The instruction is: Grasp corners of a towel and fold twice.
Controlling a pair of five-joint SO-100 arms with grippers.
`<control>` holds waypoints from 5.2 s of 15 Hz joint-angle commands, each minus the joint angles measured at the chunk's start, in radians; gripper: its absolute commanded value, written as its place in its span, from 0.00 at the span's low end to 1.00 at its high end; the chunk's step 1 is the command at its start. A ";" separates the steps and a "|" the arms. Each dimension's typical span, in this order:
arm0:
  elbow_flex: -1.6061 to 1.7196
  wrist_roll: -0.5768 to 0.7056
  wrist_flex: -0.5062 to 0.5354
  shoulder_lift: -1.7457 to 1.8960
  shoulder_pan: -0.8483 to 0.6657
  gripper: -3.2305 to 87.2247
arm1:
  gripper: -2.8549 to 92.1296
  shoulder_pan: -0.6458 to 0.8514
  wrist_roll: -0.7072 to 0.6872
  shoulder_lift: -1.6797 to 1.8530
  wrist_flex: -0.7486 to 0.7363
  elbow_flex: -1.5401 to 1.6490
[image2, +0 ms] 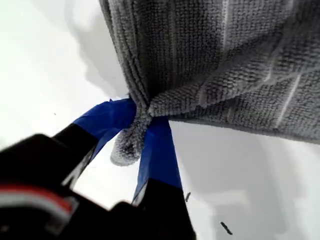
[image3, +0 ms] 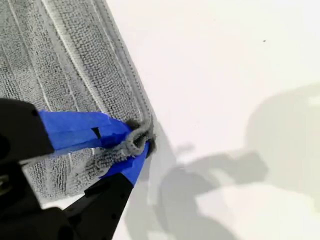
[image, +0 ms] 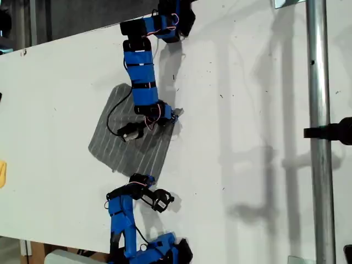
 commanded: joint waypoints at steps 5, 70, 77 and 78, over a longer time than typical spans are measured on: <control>-0.080 -0.135 0.158 0.133 0.192 0.00 | 0.03 -0.104 0.084 0.209 0.066 0.046; 1.327 -0.626 0.137 2.155 0.540 0.04 | 0.49 -0.201 0.942 1.856 0.595 0.859; 1.328 -0.476 0.160 2.154 0.506 0.09 | 0.54 -0.052 0.885 1.411 0.479 0.839; 1.328 -0.433 0.160 2.154 0.511 0.09 | 0.53 0.014 0.833 1.411 0.405 0.894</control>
